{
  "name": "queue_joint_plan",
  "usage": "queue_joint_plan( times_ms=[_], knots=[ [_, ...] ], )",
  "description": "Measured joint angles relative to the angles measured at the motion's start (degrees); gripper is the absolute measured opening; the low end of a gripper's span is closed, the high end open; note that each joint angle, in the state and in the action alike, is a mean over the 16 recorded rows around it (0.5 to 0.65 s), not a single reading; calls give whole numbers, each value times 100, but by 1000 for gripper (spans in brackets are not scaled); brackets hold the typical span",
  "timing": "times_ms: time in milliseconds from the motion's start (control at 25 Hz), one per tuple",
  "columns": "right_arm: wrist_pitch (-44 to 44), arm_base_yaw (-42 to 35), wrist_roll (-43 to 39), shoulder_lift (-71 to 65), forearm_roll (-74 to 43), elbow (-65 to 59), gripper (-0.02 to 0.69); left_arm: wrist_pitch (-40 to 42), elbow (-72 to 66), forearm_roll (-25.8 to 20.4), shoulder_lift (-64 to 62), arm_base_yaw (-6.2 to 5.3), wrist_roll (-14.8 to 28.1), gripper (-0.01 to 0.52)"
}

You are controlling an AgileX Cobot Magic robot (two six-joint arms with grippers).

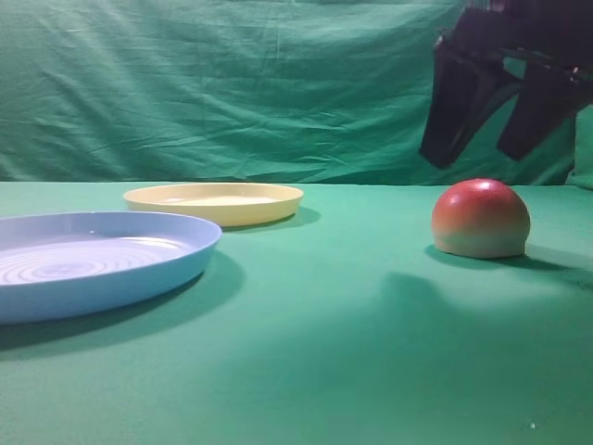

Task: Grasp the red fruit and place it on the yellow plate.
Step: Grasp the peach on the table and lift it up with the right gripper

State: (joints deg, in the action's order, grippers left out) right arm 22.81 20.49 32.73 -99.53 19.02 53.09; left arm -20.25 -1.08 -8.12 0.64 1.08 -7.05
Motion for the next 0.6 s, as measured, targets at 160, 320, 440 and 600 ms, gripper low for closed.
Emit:
queue_joint_plan(
  times_ms=[160,320,440,600],
  knots=[
    [-95,11,0,-203,12,33,478,0,0,0,0,0,0,157],
    [-25,52,0,-309,28,216,372,0,0,0,0,0,0,157],
    [87,139,0,-342,52,516,302,0,0,0,0,0,0,157],
    [233,365,0,-444,84,1163,238,0,0,0,0,0,0,157]
  ],
)
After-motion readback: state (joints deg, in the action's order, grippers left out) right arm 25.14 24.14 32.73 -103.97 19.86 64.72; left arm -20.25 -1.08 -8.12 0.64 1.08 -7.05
